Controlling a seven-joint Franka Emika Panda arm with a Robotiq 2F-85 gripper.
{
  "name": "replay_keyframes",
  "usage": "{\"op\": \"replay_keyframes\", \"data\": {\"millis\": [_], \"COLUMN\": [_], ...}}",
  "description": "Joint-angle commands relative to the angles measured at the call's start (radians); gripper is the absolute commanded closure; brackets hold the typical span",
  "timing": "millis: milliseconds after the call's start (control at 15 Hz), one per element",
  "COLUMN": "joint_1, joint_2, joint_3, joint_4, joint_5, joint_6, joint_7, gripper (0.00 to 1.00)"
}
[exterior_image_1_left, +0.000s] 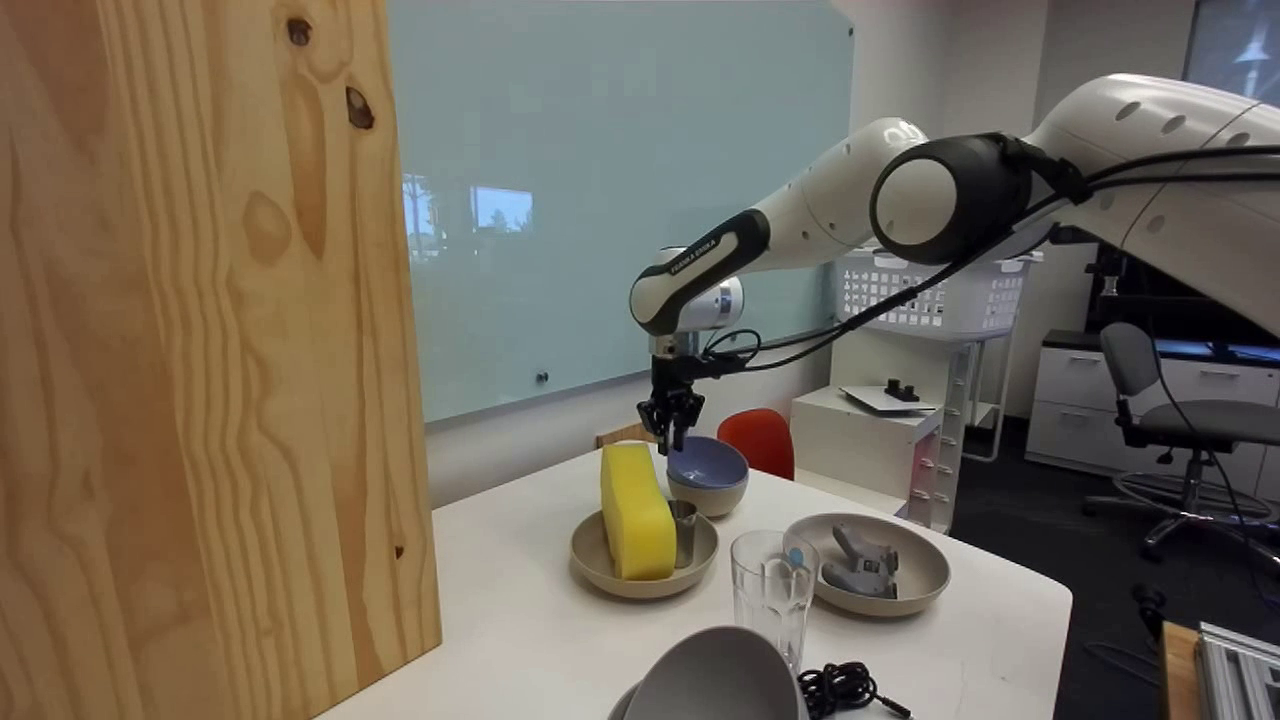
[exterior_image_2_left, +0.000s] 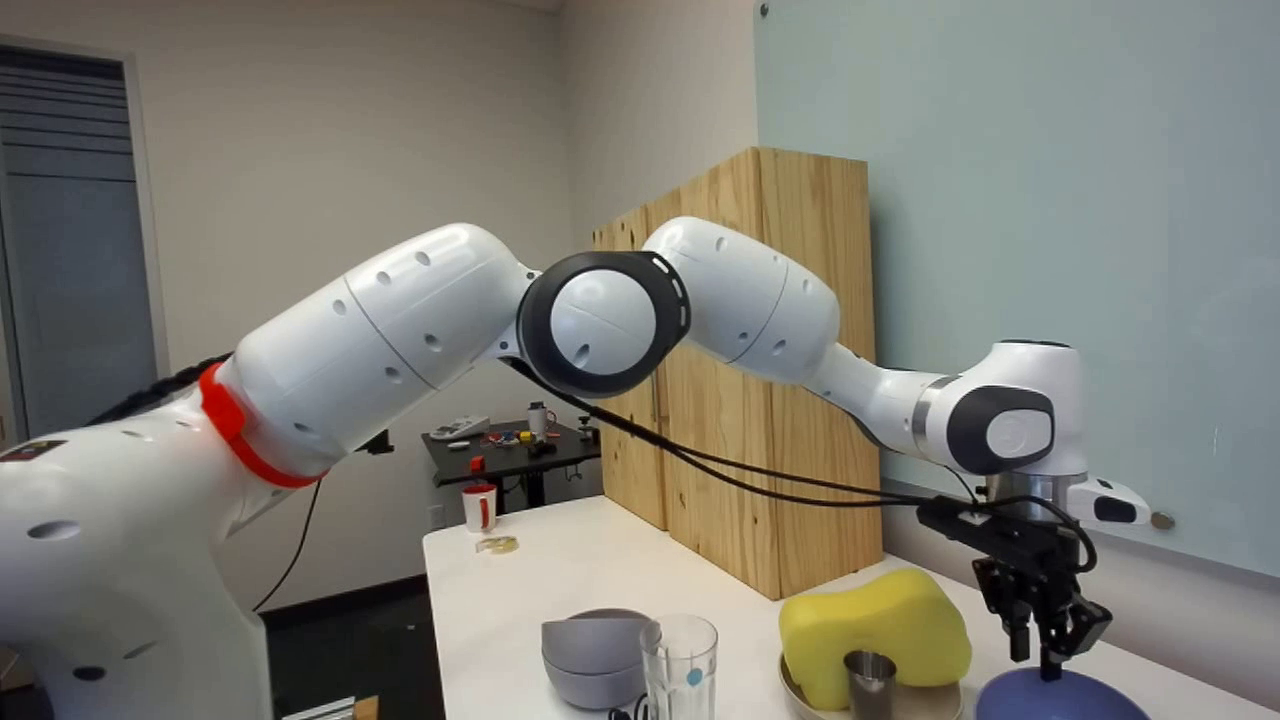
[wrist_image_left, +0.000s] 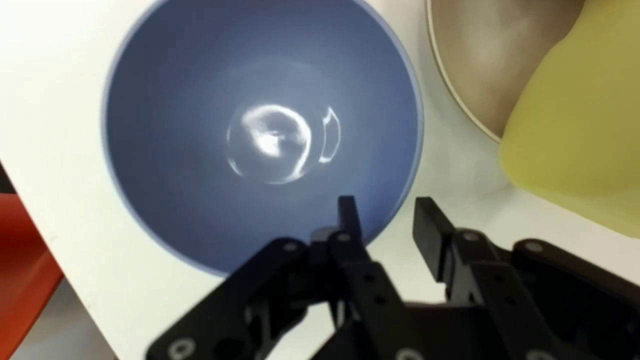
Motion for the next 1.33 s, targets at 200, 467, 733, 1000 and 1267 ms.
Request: {"op": "replay_keyframes", "data": {"millis": [200,467,733,1000,1267], "joint_1": [0.016,0.022,0.026,0.034,0.040], "joint_2": [0.049,0.061,0.038,-0.019,-0.082], "joint_3": [-0.005,0.024,0.053,0.061,0.087], "joint_4": [0.146,0.204,0.220,0.204,0.143], "joint_5": [-0.011,0.022,0.056,0.058,0.065], "joint_6": [-0.094,-0.114,-0.185,-0.310,-0.215], "joint_7": [0.007,0.014,0.033,0.098,0.081], "gripper": [0.12,0.00,0.00,0.00,0.00]}}
